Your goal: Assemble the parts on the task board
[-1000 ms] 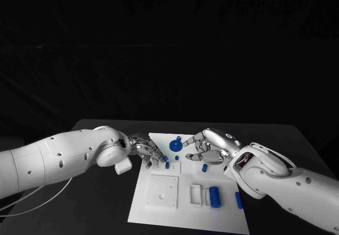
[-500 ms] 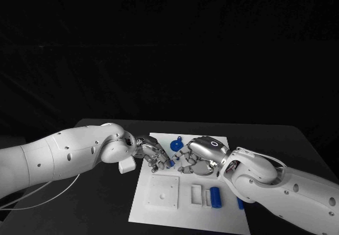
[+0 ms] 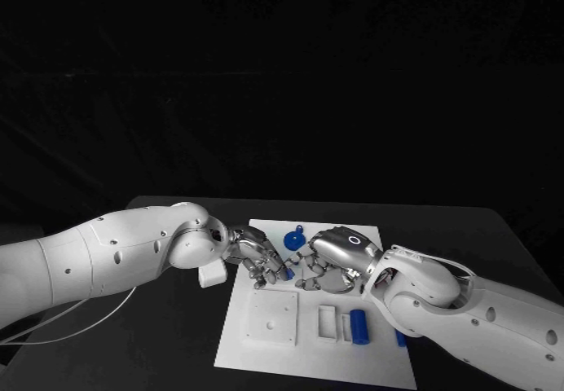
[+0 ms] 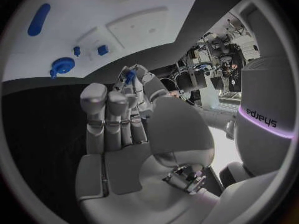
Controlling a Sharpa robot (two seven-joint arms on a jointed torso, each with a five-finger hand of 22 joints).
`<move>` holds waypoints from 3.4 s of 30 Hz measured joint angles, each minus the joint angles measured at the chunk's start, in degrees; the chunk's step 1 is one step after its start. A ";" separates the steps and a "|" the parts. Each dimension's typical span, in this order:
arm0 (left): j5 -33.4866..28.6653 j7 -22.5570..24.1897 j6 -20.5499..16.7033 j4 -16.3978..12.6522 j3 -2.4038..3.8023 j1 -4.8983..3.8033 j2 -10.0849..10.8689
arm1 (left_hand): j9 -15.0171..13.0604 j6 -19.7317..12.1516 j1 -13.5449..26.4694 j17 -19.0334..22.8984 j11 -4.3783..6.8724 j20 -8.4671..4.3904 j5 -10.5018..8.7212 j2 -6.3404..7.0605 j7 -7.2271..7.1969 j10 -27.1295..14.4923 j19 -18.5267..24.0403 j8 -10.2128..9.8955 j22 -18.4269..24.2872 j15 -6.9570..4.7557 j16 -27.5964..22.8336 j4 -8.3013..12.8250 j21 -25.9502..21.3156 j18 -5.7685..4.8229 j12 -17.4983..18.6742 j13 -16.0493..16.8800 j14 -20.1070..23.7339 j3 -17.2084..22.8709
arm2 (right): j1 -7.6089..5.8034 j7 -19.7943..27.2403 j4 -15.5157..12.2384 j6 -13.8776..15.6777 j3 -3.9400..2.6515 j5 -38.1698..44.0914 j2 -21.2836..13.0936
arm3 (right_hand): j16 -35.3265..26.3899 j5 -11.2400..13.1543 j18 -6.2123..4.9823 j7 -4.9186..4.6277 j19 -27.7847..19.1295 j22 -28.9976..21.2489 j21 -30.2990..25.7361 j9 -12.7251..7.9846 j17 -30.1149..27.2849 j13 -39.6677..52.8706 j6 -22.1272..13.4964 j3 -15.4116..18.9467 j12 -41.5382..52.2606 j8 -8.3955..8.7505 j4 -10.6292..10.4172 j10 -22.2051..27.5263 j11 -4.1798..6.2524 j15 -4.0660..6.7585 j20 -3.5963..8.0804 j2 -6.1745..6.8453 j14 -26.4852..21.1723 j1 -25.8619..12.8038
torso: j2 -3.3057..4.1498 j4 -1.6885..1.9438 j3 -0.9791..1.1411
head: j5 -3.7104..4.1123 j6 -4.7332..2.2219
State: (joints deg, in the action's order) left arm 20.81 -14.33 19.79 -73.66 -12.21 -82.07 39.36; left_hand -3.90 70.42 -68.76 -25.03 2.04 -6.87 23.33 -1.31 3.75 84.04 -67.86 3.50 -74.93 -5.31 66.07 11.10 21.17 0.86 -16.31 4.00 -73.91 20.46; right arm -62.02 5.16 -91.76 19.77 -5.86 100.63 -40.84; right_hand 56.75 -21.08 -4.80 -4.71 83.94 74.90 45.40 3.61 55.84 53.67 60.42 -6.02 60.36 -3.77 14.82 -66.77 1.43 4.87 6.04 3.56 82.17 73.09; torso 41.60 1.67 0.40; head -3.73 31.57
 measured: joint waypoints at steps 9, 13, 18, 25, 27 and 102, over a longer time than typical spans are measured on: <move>-0.07 -0.10 1.17 -0.19 0.00 -0.01 -0.06 | 0.00 0.01 0.04 0.00 0.00 0.00 -0.01 0.07 0.01 0.00 0.00 0.01 0.00 -0.20 0.00 0.00 0.00 0.00 0.00 0.00 0.21 -0.01 | -0.01 -0.12 0.30 0.17 0.20 0.34 0.42 | 0.00 3.28 0.00 0.01 0.00 0.00 0.06 0.00 0.15 0.50 0.44 -4.36 0.00 0.00 -0.23 -0.20 -0.20 0.10 0.00 0.00 0.11 0.00 | 0.02 -0.01 0.05 | 0.09 0.27; -0.08 -0.10 1.46 -0.26 0.00 -0.02 -0.07 | 0.00 0.02 0.00 0.01 0.00 0.00 -0.02 0.08 0.01 0.00 0.00 0.01 0.01 -0.20 0.00 0.00 0.00 0.00 0.00 0.00 0.21 -0.02 | -0.01 -0.16 0.65 0.17 0.29 0.42 0.68 | 0.00 5.25 0.00 0.08 0.00 0.00 0.06 0.01 0.26 0.76 1.42 -6.35 0.35 0.00 -0.69 -0.42 0.00 0.15 0.00 0.00 0.15 0.00 | 0.02 -0.01 0.08 | 0.09 0.31; -0.14 -0.10 1.71 -0.30 0.00 -0.02 -0.08 | 0.00 0.02 -0.08 0.01 0.00 0.00 -0.12 0.03 0.01 0.00 0.00 0.01 0.01 -0.20 0.00 0.07 0.00 0.00 0.00 -0.01 0.21 -0.10 | -0.01 -0.19 0.79 0.16 0.36 0.52 0.89 | 0.00 8.02 -0.01 0.16 0.00 0.00 0.06 0.01 0.29 0.96 3.49 -8.95 0.45 0.00 -1.35 -0.70 0.08 0.15 0.00 -0.24 0.16 -0.25 | 0.02 0.00 0.08 | 0.07 0.44; -0.30 -0.10 1.81 -0.23 0.00 -0.03 -0.06 | 0.00 0.02 -0.37 0.01 -0.01 0.00 -0.13 0.02 0.01 0.00 0.41 0.01 0.01 -0.19 0.22 0.14 0.00 0.00 0.00 -0.01 0.21 -0.17 | 0.00 -0.19 0.84 0.12 0.45 0.70 0.98 | 0.00 9.62 -0.01 0.38 0.00 0.00 0.28 0.00 0.33 1.12 6.85 -10.62 0.63 0.01 -2.27 -0.60 -0.43 0.15 0.00 -0.24 0.15 -0.24 | 0.00 -0.01 0.04 | 0.04 0.54; -0.39 -0.10 1.84 -0.21 0.00 -0.03 -0.05 | 0.00 0.02 -0.37 0.01 -0.01 0.00 -0.13 0.01 0.01 0.00 0.41 0.01 0.01 -0.19 0.22 0.14 0.00 0.00 0.00 -0.01 0.21 -0.18 | 0.00 -0.19 0.86 0.12 0.45 0.77 1.02 | 0.00 9.98 -0.01 0.49 0.00 0.00 0.28 -0.03 0.33 1.12 7.56 -10.62 0.63 0.02 -2.27 -0.60 -0.43 0.15 -0.01 -0.23 0.15 -0.24 | 0.00 -0.01 0.04 | 0.05 0.54; -4.94 0.40 2.47 0.17 -0.04 -0.03 0.43 | 0.06 -8.40 -0.61 0.88 -0.41 1.34 -16.72 2.51 1.04 -0.01 -0.95 0.31 0.59 0.54 0.45 -12.98 -4.66 0.00 0.39 0.20 1.13 -23.59 | 0.37 -0.97 0.99 3.88 0.67 1.06 0.43 | 0.00 18.27 0.88 1.01 0.00 0.00 0.95 -0.16 1.53 2.22 10.86 -16.54 0.31 0.48 -3.58 -1.27 0.67 0.76 0.83 -1.38 0.33 -0.30 | -0.01 -0.02 0.08 | 0.96 0.32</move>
State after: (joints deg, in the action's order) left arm 15.87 -13.93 22.26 -73.49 -12.25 -82.10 39.79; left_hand -3.85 62.01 -69.37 -24.14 1.63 -5.53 6.61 1.20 4.80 84.04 -68.81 3.80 -74.34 -4.77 66.52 -1.88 16.51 0.86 -15.92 4.20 -72.79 -3.13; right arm -61.65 4.18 -90.77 23.65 -5.19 101.70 -40.40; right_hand 56.74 -2.82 -3.92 -3.71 83.94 74.90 46.35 3.45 57.36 55.90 71.28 -22.57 60.67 -3.30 11.24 -68.04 2.10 5.63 6.87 2.18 82.50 72.78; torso 41.59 1.65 0.47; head -2.77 31.89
